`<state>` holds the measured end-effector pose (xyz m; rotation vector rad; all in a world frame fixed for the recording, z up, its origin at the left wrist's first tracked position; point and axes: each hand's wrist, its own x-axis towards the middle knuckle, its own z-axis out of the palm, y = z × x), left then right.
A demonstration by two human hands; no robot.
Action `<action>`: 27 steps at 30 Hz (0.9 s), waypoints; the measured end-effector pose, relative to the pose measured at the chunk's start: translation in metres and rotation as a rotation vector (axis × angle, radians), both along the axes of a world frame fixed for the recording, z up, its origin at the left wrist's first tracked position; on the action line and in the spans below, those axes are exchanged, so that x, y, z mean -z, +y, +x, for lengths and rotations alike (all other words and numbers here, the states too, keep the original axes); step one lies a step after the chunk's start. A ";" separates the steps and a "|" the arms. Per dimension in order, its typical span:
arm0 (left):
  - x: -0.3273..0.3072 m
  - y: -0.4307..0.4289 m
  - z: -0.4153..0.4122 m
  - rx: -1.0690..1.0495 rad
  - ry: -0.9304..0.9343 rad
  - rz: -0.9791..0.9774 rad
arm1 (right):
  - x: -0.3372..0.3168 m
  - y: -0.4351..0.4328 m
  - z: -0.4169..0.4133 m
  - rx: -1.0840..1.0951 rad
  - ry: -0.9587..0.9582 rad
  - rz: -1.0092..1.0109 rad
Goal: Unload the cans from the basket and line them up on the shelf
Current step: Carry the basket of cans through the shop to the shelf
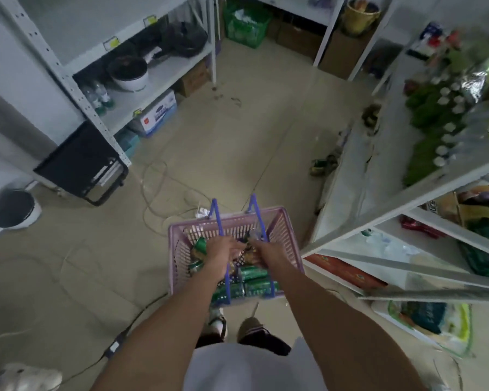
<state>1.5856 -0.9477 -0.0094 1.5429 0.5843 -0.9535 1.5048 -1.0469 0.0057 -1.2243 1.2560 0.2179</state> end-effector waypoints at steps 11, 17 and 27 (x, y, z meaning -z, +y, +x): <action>0.000 -0.142 0.212 0.345 -0.147 0.127 | 0.017 -0.148 0.159 0.212 0.112 -0.109; 0.002 -0.251 0.283 0.375 -0.159 0.136 | 0.027 -0.250 0.227 0.306 0.114 -0.094; -0.001 -0.403 0.344 0.634 -0.171 0.151 | 0.026 -0.371 0.278 0.451 0.128 -0.053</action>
